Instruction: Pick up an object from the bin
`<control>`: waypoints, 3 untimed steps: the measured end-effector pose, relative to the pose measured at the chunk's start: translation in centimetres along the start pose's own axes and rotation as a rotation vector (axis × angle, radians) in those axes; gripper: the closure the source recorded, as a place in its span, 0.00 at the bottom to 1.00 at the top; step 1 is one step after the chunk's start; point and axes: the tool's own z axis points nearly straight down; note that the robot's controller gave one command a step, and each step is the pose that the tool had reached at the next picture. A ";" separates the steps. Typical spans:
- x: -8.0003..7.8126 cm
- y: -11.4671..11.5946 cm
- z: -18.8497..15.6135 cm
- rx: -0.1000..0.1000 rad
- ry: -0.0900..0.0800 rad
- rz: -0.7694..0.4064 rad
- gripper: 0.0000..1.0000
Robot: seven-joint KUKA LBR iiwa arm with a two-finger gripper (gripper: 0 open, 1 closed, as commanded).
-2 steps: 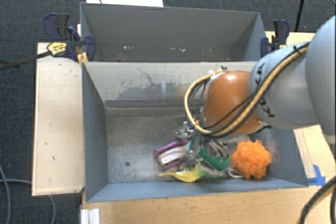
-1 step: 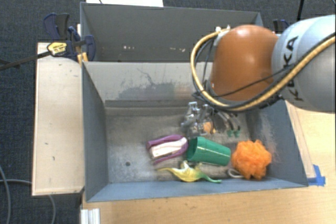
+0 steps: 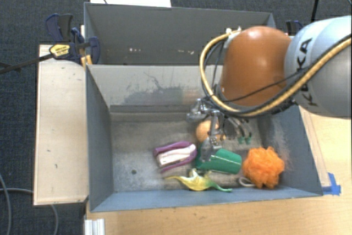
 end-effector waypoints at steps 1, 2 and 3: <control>0.0 0.0 0.0 0.000 0.000 0.001 0.00; 0.2 1.5 3.6 0.000 -0.009 0.053 0.00; 0.0 -0.2 9.6 -0.002 -0.005 0.062 0.00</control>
Offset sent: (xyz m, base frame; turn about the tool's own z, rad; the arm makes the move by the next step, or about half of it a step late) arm -0.0146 0.0350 -0.0891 0.1156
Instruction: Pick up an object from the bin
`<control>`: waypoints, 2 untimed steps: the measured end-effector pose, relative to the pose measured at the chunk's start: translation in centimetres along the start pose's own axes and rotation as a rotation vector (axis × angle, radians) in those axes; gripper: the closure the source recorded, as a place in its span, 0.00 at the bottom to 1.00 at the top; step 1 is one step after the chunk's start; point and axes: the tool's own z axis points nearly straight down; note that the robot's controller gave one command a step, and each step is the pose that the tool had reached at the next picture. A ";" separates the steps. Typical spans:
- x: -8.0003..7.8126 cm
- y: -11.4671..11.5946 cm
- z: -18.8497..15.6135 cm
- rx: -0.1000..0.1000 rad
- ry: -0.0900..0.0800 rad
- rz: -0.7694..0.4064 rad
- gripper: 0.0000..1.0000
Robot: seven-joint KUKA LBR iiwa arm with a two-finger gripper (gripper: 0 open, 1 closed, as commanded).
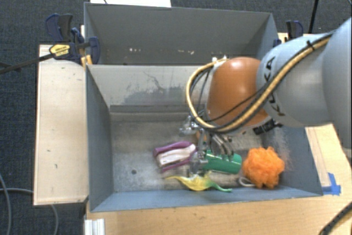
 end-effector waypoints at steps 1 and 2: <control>1.5 -0.2 3.4 0.001 -0.021 -0.119 0.00; 1.6 0.0 3.5 0.001 -0.030 -0.137 0.00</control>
Offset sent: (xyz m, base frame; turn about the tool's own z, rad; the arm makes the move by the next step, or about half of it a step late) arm -0.0308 0.0213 -0.0533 0.1785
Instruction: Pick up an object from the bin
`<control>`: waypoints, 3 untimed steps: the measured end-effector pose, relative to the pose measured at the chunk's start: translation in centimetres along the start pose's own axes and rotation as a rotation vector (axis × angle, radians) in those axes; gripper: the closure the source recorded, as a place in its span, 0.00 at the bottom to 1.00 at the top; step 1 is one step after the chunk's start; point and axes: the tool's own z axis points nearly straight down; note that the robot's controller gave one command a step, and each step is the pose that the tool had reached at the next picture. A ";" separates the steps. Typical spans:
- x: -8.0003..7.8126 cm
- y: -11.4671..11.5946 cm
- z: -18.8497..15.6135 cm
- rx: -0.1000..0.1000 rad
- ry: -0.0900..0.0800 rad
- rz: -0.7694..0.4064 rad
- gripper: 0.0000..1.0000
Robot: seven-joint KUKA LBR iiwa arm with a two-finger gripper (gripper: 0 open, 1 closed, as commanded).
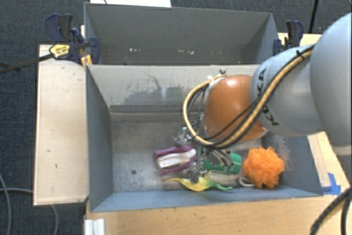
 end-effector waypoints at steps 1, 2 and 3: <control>-1.6 -0.2 -0.1 -0.003 0.036 0.005 1.00; -2.3 -0.5 -0.2 -0.001 0.034 0.008 1.00; -2.6 0.4 -10.5 -0.002 0.036 -0.081 1.00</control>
Offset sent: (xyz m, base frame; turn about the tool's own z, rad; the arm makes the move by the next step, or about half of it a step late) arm 0.0000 0.0000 0.0000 0.0000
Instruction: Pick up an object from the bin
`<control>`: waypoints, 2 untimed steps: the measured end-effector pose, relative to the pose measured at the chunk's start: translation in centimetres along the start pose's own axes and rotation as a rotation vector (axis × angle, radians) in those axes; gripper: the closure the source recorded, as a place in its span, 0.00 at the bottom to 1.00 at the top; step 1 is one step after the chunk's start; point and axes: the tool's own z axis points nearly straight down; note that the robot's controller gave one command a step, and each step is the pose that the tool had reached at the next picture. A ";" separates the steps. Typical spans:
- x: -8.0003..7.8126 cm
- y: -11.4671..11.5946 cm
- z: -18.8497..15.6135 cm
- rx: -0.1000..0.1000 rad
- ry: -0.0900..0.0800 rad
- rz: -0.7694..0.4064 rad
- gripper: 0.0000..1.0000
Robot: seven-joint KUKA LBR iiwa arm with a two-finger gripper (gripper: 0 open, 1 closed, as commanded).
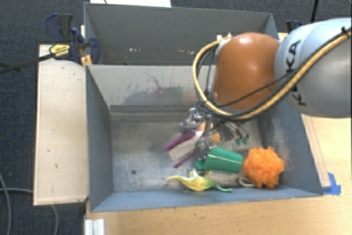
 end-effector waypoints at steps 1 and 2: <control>0.0 0.0 0.0 0.000 0.000 0.001 1.00; 0.3 -0.2 -2.8 -0.001 0.004 -0.096 1.00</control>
Offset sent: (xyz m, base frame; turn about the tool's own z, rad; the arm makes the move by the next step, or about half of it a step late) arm -0.0069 -0.0142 0.1257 -0.3857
